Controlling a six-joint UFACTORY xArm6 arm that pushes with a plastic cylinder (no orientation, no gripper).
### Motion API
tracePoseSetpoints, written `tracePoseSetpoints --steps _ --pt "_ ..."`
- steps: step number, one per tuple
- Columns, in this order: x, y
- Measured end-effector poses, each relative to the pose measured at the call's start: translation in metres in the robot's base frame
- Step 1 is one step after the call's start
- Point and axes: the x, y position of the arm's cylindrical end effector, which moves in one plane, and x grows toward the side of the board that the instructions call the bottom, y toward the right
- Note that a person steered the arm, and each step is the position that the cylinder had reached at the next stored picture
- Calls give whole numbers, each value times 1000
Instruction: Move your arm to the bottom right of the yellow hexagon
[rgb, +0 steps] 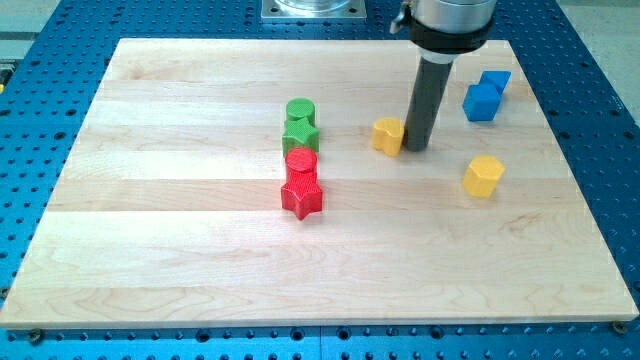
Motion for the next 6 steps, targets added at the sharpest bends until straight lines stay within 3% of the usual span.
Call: tracePoseSetpoints --steps 2,6 --pt "-11 3" --pt "3 115"
